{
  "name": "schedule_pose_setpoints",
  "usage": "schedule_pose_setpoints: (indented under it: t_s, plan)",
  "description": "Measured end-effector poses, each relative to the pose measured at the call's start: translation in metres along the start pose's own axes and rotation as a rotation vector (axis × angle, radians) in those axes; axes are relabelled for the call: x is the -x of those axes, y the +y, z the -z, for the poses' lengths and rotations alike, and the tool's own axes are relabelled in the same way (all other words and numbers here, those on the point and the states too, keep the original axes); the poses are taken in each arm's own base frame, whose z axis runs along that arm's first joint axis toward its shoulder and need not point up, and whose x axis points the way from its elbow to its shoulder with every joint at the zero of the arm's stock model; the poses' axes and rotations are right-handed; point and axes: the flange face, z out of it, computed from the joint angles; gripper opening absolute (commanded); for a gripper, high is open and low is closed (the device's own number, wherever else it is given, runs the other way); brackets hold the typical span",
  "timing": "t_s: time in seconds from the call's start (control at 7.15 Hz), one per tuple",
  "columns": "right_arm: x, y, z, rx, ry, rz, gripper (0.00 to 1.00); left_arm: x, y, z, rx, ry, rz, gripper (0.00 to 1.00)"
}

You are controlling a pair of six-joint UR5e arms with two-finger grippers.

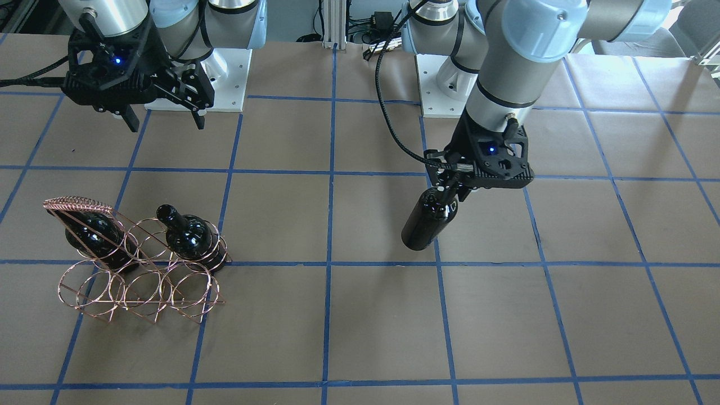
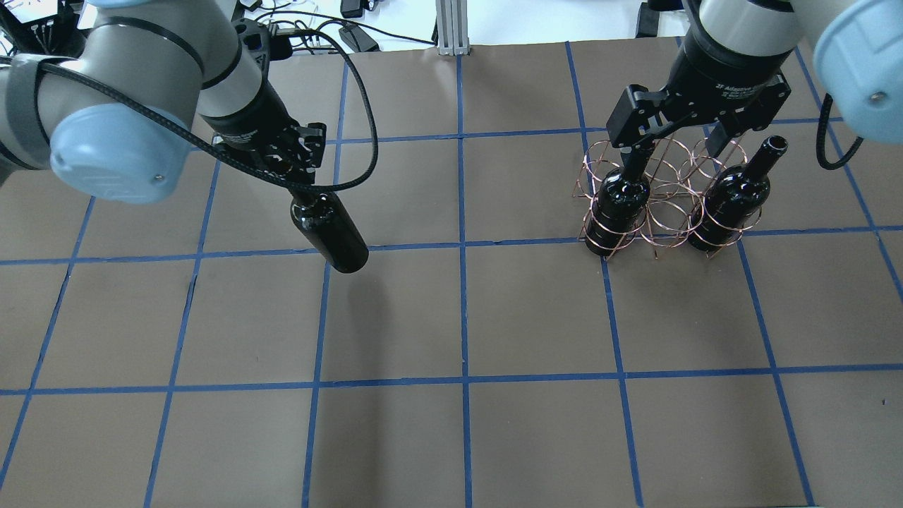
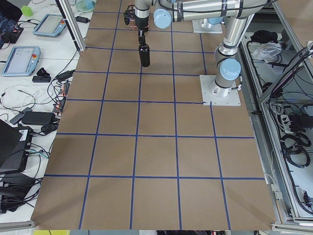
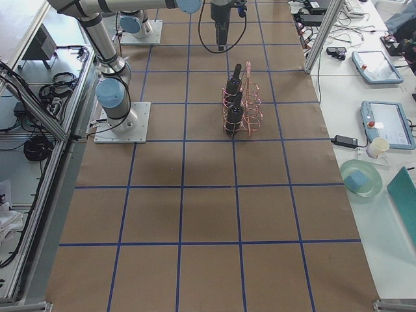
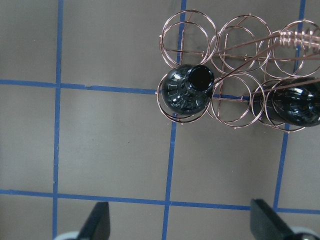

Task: Place wine into wine basket
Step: 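Lower the bottle upright onto the table and open the left gripper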

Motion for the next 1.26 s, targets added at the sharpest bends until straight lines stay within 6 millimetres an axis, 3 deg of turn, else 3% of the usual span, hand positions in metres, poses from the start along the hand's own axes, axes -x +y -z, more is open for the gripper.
schedule_pose_setpoints:
  t_s: [0.42,1.26]
  plan:
    - [0.000,0.001,0.000,0.003,0.000,-0.003,1.00,-0.005,0.041,-0.021,0.041,-0.053,-0.024,0.00]
    - [0.000,0.001,-0.001,0.005,0.000,-0.006,1.00,-0.003,0.045,-0.038,0.071,-0.066,-0.021,0.00]
